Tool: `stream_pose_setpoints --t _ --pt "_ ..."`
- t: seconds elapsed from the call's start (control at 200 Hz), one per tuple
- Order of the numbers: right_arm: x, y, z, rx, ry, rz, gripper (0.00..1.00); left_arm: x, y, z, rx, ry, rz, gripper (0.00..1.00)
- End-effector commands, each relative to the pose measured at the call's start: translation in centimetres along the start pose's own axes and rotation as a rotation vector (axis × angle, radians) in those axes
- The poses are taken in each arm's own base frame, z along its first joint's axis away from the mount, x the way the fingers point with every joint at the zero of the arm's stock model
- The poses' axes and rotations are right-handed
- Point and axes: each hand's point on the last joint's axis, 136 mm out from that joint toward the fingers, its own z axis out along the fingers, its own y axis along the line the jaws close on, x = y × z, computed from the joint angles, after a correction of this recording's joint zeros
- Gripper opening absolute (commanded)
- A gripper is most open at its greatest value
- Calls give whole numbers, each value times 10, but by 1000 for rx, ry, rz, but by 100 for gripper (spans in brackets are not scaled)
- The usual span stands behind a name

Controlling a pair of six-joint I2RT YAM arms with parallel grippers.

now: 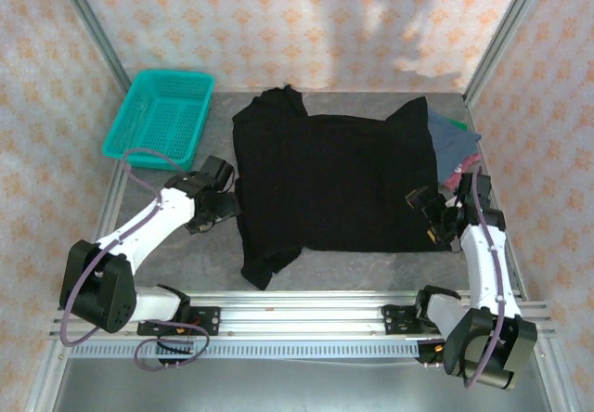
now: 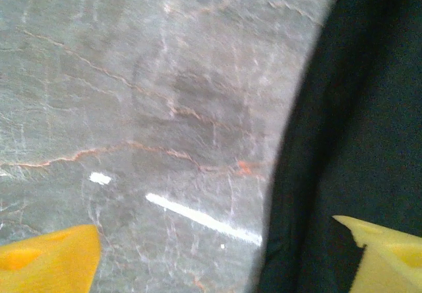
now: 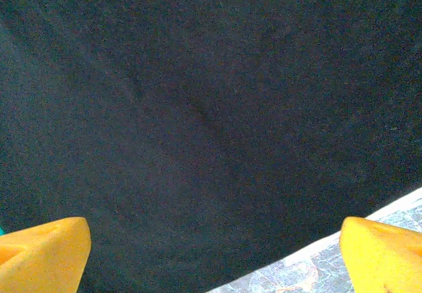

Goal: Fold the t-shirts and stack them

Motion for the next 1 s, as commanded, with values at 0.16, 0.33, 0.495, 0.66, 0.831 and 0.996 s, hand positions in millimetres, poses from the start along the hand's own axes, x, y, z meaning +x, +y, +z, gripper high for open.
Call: stream_pose_setpoints --t 0.16,0.33,0.495,0.66,0.831,0.996 --pt "2 -2 5 -14 -1 -29 96 -43 -17 25 56 -80 -101 67" --pt "2 -1 8 -16 12 -35 96 -53 -44 44 112 -58 -95 57" --pt "2 0 10 -27 18 -33 96 -60 -54 61 111 -55 -93 54" --pt "-2 4 12 -37 17 -30 95 -59 -61 86 82 -13 -94 45" --pt "-12 16 13 -68 8 -22 95 -58 -63 101 60 10 -84 36" --pt "-24 28 17 -103 -5 -2 94 -53 -56 110 15 56 -62 14"
